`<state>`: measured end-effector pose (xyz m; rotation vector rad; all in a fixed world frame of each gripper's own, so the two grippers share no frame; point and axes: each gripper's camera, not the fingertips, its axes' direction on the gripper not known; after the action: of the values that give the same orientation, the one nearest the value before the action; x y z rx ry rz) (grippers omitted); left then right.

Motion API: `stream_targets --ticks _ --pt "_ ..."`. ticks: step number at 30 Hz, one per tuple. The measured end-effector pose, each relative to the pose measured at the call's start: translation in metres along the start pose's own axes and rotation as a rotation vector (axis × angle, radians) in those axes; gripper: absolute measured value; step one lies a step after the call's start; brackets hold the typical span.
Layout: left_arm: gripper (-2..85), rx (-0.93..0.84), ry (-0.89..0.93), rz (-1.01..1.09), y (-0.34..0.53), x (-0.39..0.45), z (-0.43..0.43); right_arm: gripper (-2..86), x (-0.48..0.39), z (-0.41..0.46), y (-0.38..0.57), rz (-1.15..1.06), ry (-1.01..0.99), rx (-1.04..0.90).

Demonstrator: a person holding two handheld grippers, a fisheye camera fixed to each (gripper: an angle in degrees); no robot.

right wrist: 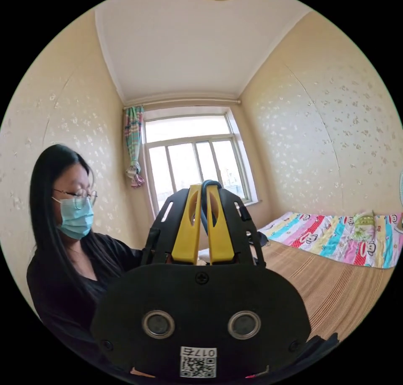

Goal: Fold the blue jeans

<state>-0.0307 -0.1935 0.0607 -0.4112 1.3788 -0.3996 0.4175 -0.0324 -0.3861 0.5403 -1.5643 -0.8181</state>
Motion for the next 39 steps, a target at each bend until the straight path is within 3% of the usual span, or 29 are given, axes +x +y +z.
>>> stream_targets --ticks 4,7,12,15,18,22,26,29,33,39 --pt "-0.3 -0.015 -0.071 0.13 -0.009 0.07 0.024 2.2 -0.057 -0.006 -0.03 -0.075 0.063 0.014" --pt "-0.3 0.003 -0.019 0.211 -0.012 0.107 0.035 2.2 -0.092 -0.009 -0.044 -0.168 0.031 0.063" --pt "-0.3 0.061 -0.061 0.158 -0.021 0.121 0.041 2.1 -0.112 0.011 -0.061 -0.219 0.184 0.041" --pt "-0.2 0.108 -0.057 0.069 -0.03 0.085 0.036 2.0 -0.09 0.035 -0.058 -0.236 0.271 0.003" --pt "-0.2 0.124 -0.151 -0.028 -0.041 0.022 0.031 1.9 -0.025 0.066 -0.047 -0.093 0.345 -0.072" --pt "-0.1 0.065 -0.319 -0.161 -0.047 -0.093 0.023 1.7 0.098 0.124 0.003 0.001 0.591 -0.287" --pt "-0.1 0.044 -0.475 -0.217 -0.056 -0.184 0.019 1.6 0.213 0.173 0.047 0.12 0.684 -0.384" --pt "0.0 0.002 -0.613 -0.169 -0.07 -0.22 0.011 1.6 0.259 0.197 0.069 0.14 0.663 -0.384" --pt "0.1 -0.013 -0.537 -0.169 -0.03 -0.256 -0.006 1.9 0.275 0.196 0.131 0.156 0.609 -0.354" --pt "0.2 -0.106 -0.45 -0.364 0.157 -0.267 -0.03 2.7 0.239 0.139 0.333 0.387 0.344 -0.448"
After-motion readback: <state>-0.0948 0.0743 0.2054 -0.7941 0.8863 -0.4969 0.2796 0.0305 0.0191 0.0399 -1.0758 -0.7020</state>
